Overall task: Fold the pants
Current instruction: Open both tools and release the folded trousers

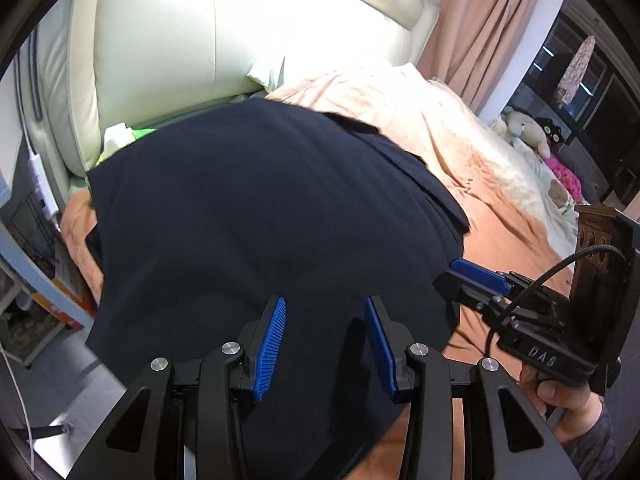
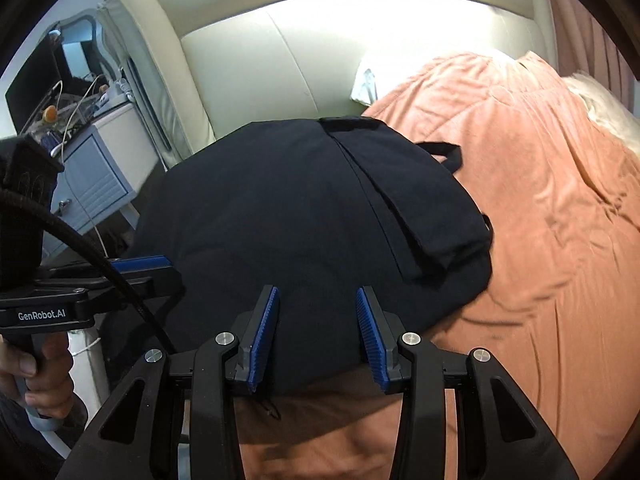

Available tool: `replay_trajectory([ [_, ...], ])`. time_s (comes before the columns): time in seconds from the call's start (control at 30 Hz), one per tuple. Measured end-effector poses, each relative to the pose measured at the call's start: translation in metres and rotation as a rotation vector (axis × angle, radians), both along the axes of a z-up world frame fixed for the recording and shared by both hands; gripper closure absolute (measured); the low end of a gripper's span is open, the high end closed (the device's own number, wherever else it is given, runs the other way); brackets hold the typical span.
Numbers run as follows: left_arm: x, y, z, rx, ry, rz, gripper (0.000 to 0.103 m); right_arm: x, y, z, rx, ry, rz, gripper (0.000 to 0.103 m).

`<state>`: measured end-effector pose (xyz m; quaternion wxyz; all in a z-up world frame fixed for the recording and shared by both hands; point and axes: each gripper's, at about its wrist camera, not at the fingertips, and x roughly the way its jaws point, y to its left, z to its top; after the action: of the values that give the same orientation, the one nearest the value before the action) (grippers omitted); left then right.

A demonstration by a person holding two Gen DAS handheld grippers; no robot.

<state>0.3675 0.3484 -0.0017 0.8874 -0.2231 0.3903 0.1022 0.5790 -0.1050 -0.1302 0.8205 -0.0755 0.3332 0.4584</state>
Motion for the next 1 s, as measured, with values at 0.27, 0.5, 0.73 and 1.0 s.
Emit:
replay_trajectory([
  [0.27,-0.028,-0.007,0.035,0.023,-0.025,0.013,0.057,-0.02,-0.027,0.046,0.069,0.022,-0.053,0.059],
  [0.5,-0.057,-0.023,0.061,0.047,-0.063,0.018,0.039,-0.054,-0.052,0.072,0.081,0.004,-0.102,0.041],
  [0.73,-0.093,-0.056,0.082,0.088,-0.099,0.003,0.01,-0.1,-0.094,0.085,0.091,-0.031,-0.171,0.018],
  [1.0,-0.128,-0.099,0.1,0.158,-0.13,-0.027,0.001,-0.163,-0.145,0.096,0.066,-0.098,-0.284,0.01],
])
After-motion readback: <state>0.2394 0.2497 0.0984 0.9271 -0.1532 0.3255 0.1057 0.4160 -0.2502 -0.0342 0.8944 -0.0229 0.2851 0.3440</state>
